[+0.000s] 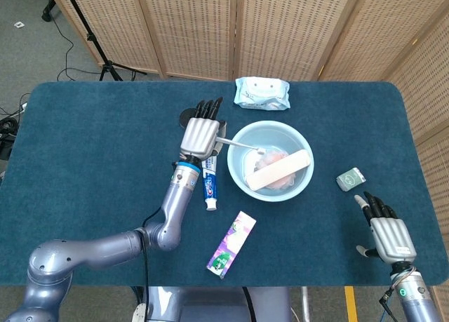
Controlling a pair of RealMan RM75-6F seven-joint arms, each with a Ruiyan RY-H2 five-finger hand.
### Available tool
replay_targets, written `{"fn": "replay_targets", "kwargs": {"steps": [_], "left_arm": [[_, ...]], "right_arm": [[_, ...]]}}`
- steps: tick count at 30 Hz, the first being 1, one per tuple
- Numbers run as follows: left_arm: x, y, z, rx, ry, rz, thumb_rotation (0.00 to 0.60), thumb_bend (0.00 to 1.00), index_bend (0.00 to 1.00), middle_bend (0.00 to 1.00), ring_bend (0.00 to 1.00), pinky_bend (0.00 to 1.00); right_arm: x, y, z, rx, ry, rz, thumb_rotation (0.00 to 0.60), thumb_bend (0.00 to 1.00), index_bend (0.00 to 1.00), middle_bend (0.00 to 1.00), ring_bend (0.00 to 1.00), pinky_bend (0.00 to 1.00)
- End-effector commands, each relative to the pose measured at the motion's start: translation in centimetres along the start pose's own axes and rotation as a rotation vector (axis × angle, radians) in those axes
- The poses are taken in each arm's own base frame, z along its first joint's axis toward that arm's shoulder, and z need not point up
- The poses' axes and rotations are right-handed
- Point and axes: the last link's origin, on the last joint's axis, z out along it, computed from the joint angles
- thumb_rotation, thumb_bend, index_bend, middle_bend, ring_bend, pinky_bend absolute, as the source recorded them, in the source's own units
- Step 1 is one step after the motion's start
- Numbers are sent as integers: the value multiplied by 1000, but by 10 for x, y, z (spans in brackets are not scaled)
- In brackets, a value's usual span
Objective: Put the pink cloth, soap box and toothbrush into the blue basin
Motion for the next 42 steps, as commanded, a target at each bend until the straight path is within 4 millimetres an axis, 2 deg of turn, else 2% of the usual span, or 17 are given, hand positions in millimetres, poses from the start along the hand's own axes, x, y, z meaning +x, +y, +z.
{"fn": "replay_targets", "kwargs": {"steps": [1, 7, 15, 17, 20, 22, 24, 26, 30, 38, 42], "left_arm": [[-7, 21, 13, -24, -12, -11, 600, 440, 921, 13, 0, 0], [-15, 44, 26, -50, -12, -24, 600, 440, 921, 13, 0, 0], [-26, 65, 34, -72, -24, -38, 600, 438, 908, 13, 0, 0], [-30, 68, 34, -76, -29, -41, 600, 432, 831, 13, 0, 0], [-35, 70, 35, -82, -41, -30, 600, 402, 560, 7, 0, 0], [-37, 70, 35, -82, -44, -24, 600, 348, 349, 0, 0, 0], [-39, 71, 34, -85, -46, -18, 600, 288, 221, 0, 0, 0], [-40, 71, 34, -87, -44, -18, 600, 232, 153, 0, 0, 0], [-39, 70, 33, -92, -30, -26, 600, 158, 128, 0, 0, 0], [-32, 59, 31, -90, 3, -44, 600, 154, 128, 0, 0, 0], [-25, 44, 29, -83, 19, -39, 600, 155, 128, 0, 0, 0]], "right_arm": [[1, 3, 1, -10, 3, 4, 600, 105, 53, 0, 0, 136], [3, 10, 3, -33, 8, 12, 600, 105, 53, 0, 0, 136], [3, 14, 5, -49, 7, 19, 600, 105, 53, 0, 0, 136], [3, 15, 6, -51, 7, 21, 600, 105, 53, 0, 0, 136], [3, 16, 6, -51, 1, 23, 600, 105, 53, 0, 0, 136], [3, 17, 6, -50, 0, 24, 600, 105, 53, 0, 0, 136], [3, 17, 6, -47, -1, 25, 600, 105, 53, 0, 0, 136], [3, 17, 6, -48, -1, 25, 600, 105, 53, 0, 0, 136], [4, 17, 6, -48, 5, 25, 600, 105, 53, 0, 0, 136], [4, 14, 4, -39, 8, 23, 600, 105, 53, 0, 0, 136], [4, 13, 3, -34, 8, 19, 600, 105, 53, 0, 0, 136]]}}
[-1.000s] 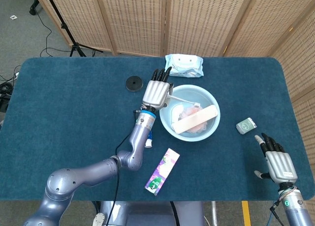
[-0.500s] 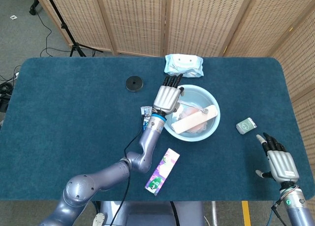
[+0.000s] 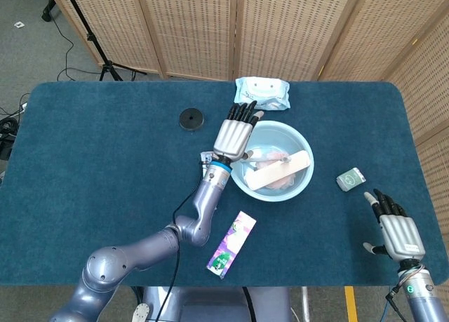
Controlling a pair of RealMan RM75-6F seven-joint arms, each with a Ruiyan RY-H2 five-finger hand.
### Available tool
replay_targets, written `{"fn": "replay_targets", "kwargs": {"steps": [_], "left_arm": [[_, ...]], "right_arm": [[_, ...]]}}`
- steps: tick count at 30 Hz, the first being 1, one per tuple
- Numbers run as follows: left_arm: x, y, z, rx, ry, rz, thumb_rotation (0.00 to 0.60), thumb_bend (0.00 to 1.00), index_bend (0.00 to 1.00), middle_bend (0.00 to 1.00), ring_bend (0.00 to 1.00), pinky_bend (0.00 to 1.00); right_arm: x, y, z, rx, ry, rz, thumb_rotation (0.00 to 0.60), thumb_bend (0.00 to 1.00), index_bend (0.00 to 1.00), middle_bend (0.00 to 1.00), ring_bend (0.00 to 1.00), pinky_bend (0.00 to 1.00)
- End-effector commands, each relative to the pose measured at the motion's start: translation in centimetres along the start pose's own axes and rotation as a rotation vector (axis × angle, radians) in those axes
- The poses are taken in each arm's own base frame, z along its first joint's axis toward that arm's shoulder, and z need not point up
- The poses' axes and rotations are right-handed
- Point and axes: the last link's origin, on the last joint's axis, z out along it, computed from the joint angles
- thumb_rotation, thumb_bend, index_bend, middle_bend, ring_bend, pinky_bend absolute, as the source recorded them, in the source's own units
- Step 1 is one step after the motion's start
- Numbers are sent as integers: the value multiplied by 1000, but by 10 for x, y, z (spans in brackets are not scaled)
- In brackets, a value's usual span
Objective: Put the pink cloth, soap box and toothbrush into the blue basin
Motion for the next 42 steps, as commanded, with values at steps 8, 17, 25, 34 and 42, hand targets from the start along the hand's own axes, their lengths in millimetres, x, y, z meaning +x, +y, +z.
{"fn": "replay_targets", "kwargs": {"steps": [8, 17, 25, 34, 42], "left_arm": [[29, -75, -23, 46, 29, 66, 600, 151, 128, 0, 0, 0], [75, -160, -87, 86, -79, 167, 600, 149, 127, 0, 0, 0], [93, -216, -160, 169, -140, 139, 600, 155, 128, 0, 0, 0], [102, -263, -241, 262, -205, 131, 600, 157, 128, 0, 0, 0], [103, -280, -300, 296, -258, 181, 600, 160, 128, 0, 0, 0]], "right_arm": [[-2, -4, -1, 10, -6, -12, 600, 105, 53, 0, 0, 136], [-4, -13, -4, 35, -3, -38, 600, 105, 53, 0, 0, 136], [-10, -27, -7, 74, -12, -69, 600, 105, 53, 0, 0, 136], [-13, -38, -13, 107, -8, -97, 600, 105, 53, 0, 0, 136], [-11, -46, -20, 132, 15, -114, 600, 105, 53, 0, 0, 136]]}}
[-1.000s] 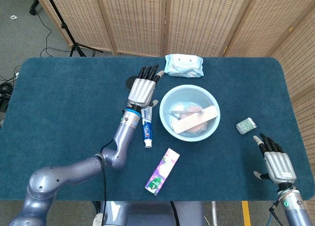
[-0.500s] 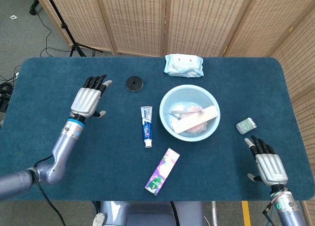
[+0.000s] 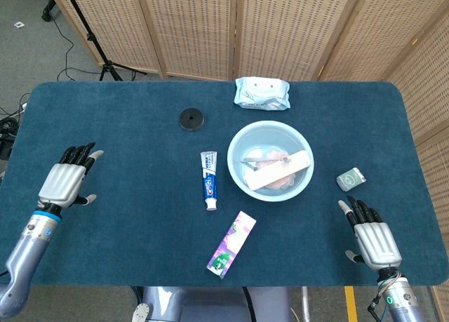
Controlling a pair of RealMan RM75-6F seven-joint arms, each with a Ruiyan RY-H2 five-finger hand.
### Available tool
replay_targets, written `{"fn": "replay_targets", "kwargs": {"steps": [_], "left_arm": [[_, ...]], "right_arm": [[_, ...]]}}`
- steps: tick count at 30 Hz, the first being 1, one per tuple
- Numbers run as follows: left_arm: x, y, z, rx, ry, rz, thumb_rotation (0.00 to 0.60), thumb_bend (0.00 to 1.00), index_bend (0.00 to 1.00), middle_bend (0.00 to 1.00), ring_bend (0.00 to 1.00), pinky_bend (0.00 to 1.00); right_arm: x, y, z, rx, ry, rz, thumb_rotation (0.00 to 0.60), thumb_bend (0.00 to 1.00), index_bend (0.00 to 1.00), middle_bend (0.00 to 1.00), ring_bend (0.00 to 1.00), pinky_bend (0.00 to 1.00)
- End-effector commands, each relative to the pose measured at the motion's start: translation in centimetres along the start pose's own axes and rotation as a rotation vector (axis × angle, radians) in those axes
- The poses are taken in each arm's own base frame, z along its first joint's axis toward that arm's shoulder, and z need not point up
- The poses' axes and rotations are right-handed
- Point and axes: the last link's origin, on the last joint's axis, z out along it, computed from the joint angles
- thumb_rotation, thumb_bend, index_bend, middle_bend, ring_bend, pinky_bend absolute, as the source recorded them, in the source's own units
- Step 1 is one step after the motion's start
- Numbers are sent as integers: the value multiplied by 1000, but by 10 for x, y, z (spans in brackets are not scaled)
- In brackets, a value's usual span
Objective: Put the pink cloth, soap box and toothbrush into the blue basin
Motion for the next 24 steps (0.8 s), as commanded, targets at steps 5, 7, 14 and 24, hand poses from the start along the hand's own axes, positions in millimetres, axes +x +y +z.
{"fn": "replay_targets", "kwargs": {"steps": [5, 7, 14, 24], "left_arm": [[-27, -13, -57, 60, -18, -81, 600, 161, 128, 0, 0, 0], [-31, -14, -66, 83, 2, -102, 600, 161, 128, 0, 0, 0], [-43, -26, -85, 139, 45, -115, 600, 162, 128, 0, 0, 0], [-41, -30, -84, 159, 69, -134, 600, 163, 128, 0, 0, 0]], "right_arm": [[4, -10, -8, 29, 26, -13, 600, 105, 53, 0, 0, 136], [4, -12, -9, 36, 29, -15, 600, 105, 53, 0, 0, 136], [2, -12, -10, 41, 19, -13, 600, 105, 53, 0, 0, 136], [-3, -18, -9, 58, -1, -26, 600, 105, 53, 0, 0, 136]]}}
